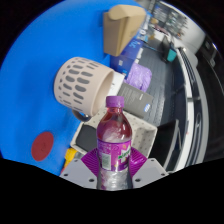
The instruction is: Pour water
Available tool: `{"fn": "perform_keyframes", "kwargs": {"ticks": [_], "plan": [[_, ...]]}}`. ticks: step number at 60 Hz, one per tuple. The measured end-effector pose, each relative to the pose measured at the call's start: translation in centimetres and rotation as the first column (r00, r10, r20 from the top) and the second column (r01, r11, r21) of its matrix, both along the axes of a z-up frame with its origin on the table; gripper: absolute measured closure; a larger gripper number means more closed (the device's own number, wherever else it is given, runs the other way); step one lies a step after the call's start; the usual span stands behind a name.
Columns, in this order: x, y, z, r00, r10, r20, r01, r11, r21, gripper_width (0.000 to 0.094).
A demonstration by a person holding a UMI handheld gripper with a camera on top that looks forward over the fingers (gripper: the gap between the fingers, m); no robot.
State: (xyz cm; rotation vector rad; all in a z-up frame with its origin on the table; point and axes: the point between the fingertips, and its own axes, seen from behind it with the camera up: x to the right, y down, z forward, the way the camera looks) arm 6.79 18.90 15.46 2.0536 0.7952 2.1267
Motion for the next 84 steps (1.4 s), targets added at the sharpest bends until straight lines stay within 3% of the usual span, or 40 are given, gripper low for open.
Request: {"fn": "perform_keyframes", "kwargs": {"ticks": [7, 15, 20, 25, 30, 33, 35, 37, 39, 42, 44, 46, 50, 57, 59, 62, 66, 78, 84], "plan": [[-0.1, 1.2, 1.0, 0.995, 0.032, 0.095, -0.018, 0.989, -0.148, 0.0585], [0.0, 1.4, 1.2, 0.992, 0.028, 0.121, 0.000, 0.975, -0.222, 0.0585], [0.2, 1.4, 1.2, 0.992, 0.028, 0.121, 0.000, 0.975, -0.224, 0.0585], [0.2, 1.2, 1.0, 0.997, 0.017, 0.080, -0.006, 0.990, -0.143, 0.0582], [0.0, 1.1, 1.4, 1.000, 0.014, 0.009, -0.014, 1.000, 0.027, 0.0581], [-0.3, 0.8, 1.8, 0.999, 0.003, -0.044, 0.005, 0.985, 0.174, 0.0581], [-0.4, 0.4, 2.1, 0.995, 0.007, -0.098, 0.021, 0.961, 0.277, 0.0580], [-0.4, 0.2, 2.4, 0.989, 0.010, -0.148, 0.047, 0.924, 0.380, 0.0581], [-0.6, 0.0, 2.7, 0.981, 0.022, -0.194, 0.074, 0.876, 0.476, 0.0581], [-0.7, -0.4, 3.3, 0.969, 0.055, -0.242, 0.109, 0.783, 0.612, 0.0575], [-0.8, -0.6, 3.8, 0.960, 0.076, -0.268, 0.136, 0.712, 0.689, 0.0564], [-0.9, -0.7, 4.2, 0.950, 0.108, -0.294, 0.162, 0.633, 0.757, 0.0564], [-1.1, -1.1, 4.5, 0.926, 0.163, -0.342, 0.239, 0.448, 0.861, 0.0564], [-0.6, -2.7, 3.6, 0.867, 0.278, -0.414, 0.390, 0.138, 0.910, 0.0565], [-0.2, -3.6, 3.3, 0.844, 0.324, -0.428, 0.429, 0.071, 0.901, 0.0566], [-0.3, -3.8, 2.5, 0.829, 0.363, -0.425, 0.462, -0.016, 0.887, 0.0566], [0.0, -4.6, 1.8, 0.825, 0.390, -0.410, 0.469, -0.067, 0.880, 0.0565], [1.2, -5.7, -2.5, 0.810, 0.411, -0.418, 0.523, -0.185, 0.832, 0.0566], [1.4, -6.2, -3.2, 0.815, 0.422, -0.396, 0.515, -0.217, 0.829, 0.0562]]}}
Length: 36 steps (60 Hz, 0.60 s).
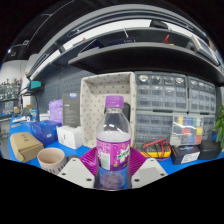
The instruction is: Pour water
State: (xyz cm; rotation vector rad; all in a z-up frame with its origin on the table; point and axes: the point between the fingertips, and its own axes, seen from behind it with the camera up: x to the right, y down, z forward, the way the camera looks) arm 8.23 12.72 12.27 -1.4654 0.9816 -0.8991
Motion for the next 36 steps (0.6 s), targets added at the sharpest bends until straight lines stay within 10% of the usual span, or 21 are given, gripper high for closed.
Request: {"fn": "perform_keyframes", "kwargs": {"ticks": [20, 28, 36], "plan": [[-0.2, 0.2, 0.1, 1.000, -0.008, 0.016, 0.008, 1.000, -0.017, 0.0434], [-1.0, -0.6, -0.7, 0.999, -0.028, -0.041, 0.027, 0.999, -0.033, 0.0097], [-3.7, -1.4, 0.0, 0.999, -0.029, -0.028, 0.028, 0.999, -0.019, 0.0066]]}}
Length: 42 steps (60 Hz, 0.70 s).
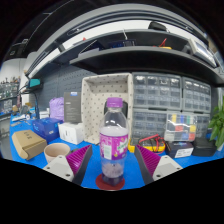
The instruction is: Pour water
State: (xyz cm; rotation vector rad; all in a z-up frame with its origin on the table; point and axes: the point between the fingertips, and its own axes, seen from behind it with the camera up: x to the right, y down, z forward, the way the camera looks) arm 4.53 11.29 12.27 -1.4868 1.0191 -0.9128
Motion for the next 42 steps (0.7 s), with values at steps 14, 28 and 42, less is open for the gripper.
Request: {"fn": "perform_keyframes", "kwargs": {"ticks": [14, 28, 42], "plan": [[-6.2, -4.1, 1.3, 0.995, -0.102, 0.019, 0.101, 0.994, 0.037, 0.0068], [-11.2, -9.6, 0.8, 0.964, -0.263, -0.030, 0.265, 0.963, 0.051, 0.0071], [-15.4, -14.2, 0.4, 0.918, -0.395, -0.022, 0.396, 0.917, 0.043, 0.0075]]}}
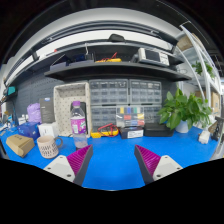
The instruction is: Pour water
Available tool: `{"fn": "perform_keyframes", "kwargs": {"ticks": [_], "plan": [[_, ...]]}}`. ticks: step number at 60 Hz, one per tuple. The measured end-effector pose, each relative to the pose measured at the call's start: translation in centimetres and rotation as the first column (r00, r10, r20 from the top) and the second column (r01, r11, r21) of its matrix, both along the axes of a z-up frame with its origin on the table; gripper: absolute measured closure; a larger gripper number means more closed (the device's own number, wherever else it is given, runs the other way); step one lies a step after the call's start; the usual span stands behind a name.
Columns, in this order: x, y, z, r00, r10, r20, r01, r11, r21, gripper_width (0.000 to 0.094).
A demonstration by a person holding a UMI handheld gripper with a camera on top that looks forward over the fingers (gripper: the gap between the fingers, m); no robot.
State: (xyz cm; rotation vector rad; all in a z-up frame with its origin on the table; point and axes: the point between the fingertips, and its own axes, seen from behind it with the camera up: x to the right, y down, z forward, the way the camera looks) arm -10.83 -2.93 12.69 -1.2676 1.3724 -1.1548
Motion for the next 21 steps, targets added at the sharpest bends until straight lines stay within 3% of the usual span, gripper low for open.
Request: {"fn": "perform_keyframes", "kwargs": {"ticks": [12, 21], "plan": [[-2.0, -1.7, 0.5, 0.998, -0.060, 0.023, 0.059, 0.998, 0.012, 0.0077], [-2.1, -1.8, 1.0, 0.997, -0.065, 0.037, 0.065, 0.998, 0.008, 0.0075]]}}
